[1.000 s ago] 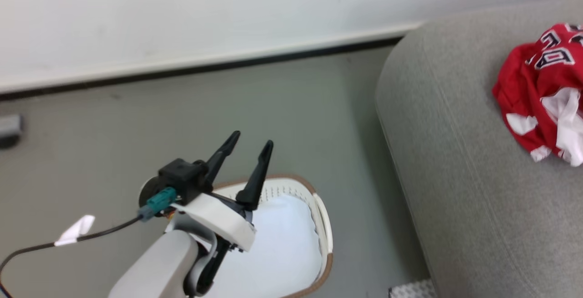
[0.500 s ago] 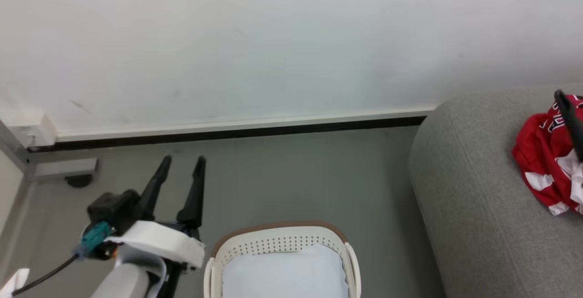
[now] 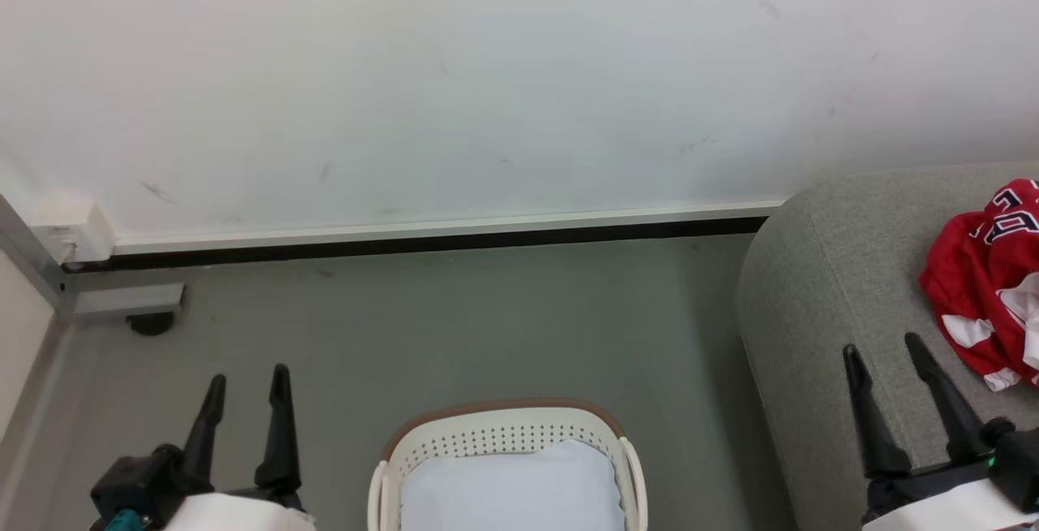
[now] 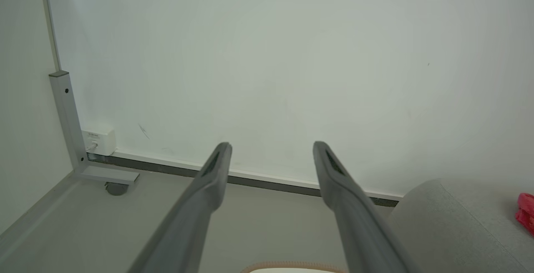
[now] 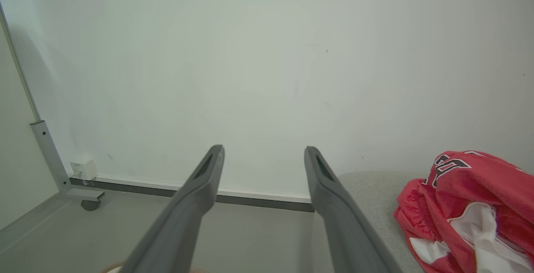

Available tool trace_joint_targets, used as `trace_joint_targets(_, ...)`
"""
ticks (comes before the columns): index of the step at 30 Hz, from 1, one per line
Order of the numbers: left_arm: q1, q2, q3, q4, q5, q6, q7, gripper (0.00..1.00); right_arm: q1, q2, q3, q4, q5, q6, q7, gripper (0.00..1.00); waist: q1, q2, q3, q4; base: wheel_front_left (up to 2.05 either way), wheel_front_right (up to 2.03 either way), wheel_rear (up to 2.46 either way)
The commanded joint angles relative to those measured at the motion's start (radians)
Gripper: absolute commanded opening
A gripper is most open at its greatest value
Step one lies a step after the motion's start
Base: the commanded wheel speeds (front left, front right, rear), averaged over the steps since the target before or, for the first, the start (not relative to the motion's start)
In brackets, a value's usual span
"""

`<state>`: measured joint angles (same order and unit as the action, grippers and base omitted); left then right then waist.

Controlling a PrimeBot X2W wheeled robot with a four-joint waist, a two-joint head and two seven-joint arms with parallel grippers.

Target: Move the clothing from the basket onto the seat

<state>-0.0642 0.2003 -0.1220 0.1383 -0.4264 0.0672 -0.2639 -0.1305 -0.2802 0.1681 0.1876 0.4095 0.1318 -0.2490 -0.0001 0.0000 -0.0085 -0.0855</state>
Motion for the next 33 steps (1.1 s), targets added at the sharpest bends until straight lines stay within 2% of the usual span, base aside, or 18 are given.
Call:
trace_joint_targets(1, 0.028, -0.018, 0.027, -0.001, 0.042, -0.016, -0.001, 1.00, 0.033, 0.037, -0.007, -0.007, -0.031, -0.002, -0.011, 1.00, 0.0001, 0.0000, 0.005, -0.007, 0.00, 0.00, 0.00)
trace_joint_targets(6, 0.060, -0.073, 0.085, 0.004, 0.131, -0.063, -0.001, 1.00, 0.065, 0.117, -0.039, -0.011, -0.078, -0.002, -0.016, 1.00, 0.0001, 0.0000, 0.011, -0.010, 0.00, 0.00, 0.00)
trace_joint_targets(10, 0.072, -0.109, 0.119, 0.013, 0.179, -0.101, -0.001, 1.00, 0.086, 0.149, -0.067, -0.019, -0.098, -0.002, -0.016, 1.00, 0.0001, 0.0000, 0.012, -0.009, 0.00, 0.00, 0.00)
trace_joint_targets(20, 0.058, -0.142, 0.167, 0.036, 0.226, -0.155, -0.001, 1.00, 0.086, 0.167, -0.066, -0.018, -0.116, -0.002, -0.016, 1.00, 0.0001, 0.0000, 0.008, -0.015, 0.00, 0.00, 0.00)
trace_joint_targets(33, 0.053, -0.148, 0.188, 0.042, 0.237, -0.181, -0.001, 1.00, 0.079, 0.167, -0.064, -0.022, -0.102, -0.002, -0.016, 1.00, 0.0001, 0.0000, 0.007, -0.012, 0.00, 0.00, 0.00)
